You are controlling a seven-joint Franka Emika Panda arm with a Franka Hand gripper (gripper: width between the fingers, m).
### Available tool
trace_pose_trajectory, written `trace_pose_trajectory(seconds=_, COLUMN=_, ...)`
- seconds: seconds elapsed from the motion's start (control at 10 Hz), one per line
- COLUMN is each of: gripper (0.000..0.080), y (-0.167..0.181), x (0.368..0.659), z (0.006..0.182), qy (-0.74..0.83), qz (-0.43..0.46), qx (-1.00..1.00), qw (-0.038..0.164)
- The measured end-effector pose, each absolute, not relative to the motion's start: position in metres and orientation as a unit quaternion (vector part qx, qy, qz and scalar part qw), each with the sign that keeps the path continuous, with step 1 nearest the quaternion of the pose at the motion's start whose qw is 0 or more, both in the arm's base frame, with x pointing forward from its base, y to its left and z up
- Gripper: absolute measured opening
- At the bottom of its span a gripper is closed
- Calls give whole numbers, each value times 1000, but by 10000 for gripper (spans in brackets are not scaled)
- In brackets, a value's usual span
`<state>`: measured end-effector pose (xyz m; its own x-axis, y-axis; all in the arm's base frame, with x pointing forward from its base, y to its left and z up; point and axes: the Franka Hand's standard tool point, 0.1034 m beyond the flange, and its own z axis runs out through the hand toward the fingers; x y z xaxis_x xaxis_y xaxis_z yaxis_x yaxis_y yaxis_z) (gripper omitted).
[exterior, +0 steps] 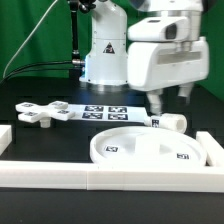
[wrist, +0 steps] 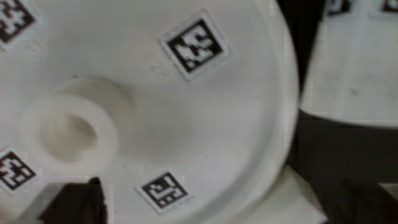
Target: Assemble round table
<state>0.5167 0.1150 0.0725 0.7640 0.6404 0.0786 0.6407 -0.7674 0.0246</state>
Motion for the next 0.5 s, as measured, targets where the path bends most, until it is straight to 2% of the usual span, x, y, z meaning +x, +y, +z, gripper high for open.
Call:
trace_pose_trajectory(seconds=0.1, gripper=649, y=135, x=516, z=73, qy=-334, qz=-43, qx=-942, qw=3)
trace_pose_trajectory(seconds=0.5, gripper=649, y=138, x=516, z=72, qy=-343, qz=-31, qx=-939, qw=4)
